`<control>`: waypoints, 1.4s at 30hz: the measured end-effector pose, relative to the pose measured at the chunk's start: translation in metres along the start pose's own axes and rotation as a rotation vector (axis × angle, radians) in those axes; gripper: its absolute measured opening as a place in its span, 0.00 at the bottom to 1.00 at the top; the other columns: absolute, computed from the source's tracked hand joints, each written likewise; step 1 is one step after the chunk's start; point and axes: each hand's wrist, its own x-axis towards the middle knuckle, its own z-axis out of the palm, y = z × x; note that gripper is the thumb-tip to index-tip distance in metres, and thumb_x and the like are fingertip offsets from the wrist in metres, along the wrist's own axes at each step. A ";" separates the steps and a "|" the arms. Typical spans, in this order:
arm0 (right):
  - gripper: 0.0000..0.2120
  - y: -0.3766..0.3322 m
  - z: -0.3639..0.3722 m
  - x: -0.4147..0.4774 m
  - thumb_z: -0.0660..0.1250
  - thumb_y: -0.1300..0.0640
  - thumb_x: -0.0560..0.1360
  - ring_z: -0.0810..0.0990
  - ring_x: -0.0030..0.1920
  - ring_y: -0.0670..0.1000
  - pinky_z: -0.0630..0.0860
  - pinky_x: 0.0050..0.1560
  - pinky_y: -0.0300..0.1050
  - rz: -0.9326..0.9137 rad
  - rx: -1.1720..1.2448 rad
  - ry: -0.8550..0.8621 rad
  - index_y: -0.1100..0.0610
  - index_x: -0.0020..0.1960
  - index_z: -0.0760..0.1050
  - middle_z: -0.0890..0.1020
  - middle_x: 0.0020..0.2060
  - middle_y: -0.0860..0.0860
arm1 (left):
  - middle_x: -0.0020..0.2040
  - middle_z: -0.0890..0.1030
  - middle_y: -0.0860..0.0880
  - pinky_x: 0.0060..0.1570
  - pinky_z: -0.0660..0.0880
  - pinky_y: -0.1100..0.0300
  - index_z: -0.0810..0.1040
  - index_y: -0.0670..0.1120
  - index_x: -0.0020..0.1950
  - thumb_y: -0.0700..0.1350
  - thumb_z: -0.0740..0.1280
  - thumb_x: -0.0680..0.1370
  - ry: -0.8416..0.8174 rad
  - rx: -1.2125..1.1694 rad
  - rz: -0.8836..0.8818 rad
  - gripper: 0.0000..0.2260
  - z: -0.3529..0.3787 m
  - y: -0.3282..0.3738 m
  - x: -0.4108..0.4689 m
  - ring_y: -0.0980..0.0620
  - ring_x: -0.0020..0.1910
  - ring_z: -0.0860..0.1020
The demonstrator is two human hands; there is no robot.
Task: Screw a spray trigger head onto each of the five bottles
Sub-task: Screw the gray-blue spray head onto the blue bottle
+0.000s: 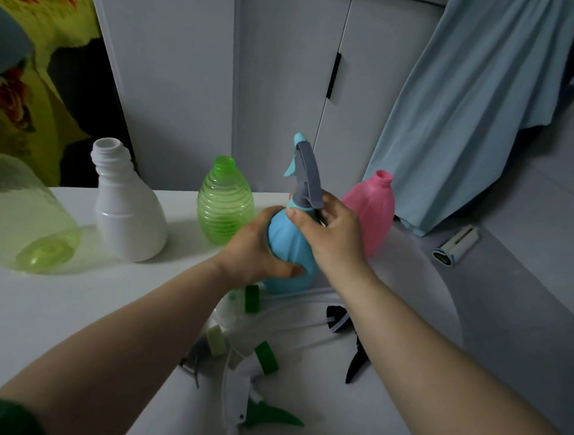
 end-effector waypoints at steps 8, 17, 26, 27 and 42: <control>0.11 -0.017 -0.020 0.015 0.69 0.61 0.68 0.76 0.42 0.40 0.70 0.41 0.24 0.011 -0.176 -0.104 0.52 0.48 0.75 0.77 0.39 0.41 | 0.70 0.63 0.43 0.64 0.60 0.62 0.52 0.42 0.71 0.41 0.75 0.64 -0.081 0.141 -0.022 0.43 -0.012 0.010 -0.011 0.49 0.68 0.63; 0.13 -0.016 -0.005 0.056 0.68 0.60 0.68 0.74 0.44 0.49 0.65 0.33 0.31 0.034 -0.343 0.163 0.60 0.52 0.77 0.81 0.46 0.54 | 0.64 0.74 0.44 0.61 0.64 0.57 0.75 0.44 0.59 0.41 0.71 0.68 0.254 0.405 -0.069 0.19 -0.058 -0.029 -0.117 0.46 0.62 0.72; 0.14 -0.020 0.006 0.073 0.66 0.55 0.70 0.76 0.52 0.57 0.68 0.47 0.43 0.086 -0.630 0.030 0.60 0.54 0.74 0.80 0.53 0.58 | 0.62 0.77 0.48 0.66 0.62 0.53 0.75 0.47 0.58 0.63 0.47 0.67 0.241 0.552 -0.162 0.31 -0.063 -0.060 -0.129 0.49 0.65 0.70; 0.14 -0.021 0.005 0.074 0.66 0.55 0.70 0.76 0.52 0.57 0.68 0.47 0.44 0.086 -0.646 0.011 0.60 0.54 0.74 0.79 0.53 0.58 | 0.61 0.77 0.48 0.65 0.62 0.54 0.76 0.47 0.57 0.63 0.46 0.67 0.253 0.545 -0.157 0.32 -0.063 -0.062 -0.129 0.49 0.65 0.70; 0.16 -0.020 0.003 0.067 0.65 0.56 0.71 0.75 0.54 0.55 0.69 0.52 0.44 0.139 -0.555 -0.063 0.59 0.58 0.70 0.78 0.56 0.57 | 0.60 0.78 0.50 0.65 0.62 0.55 0.78 0.49 0.54 0.64 0.44 0.66 0.265 0.538 -0.145 0.32 -0.063 -0.064 -0.127 0.51 0.65 0.70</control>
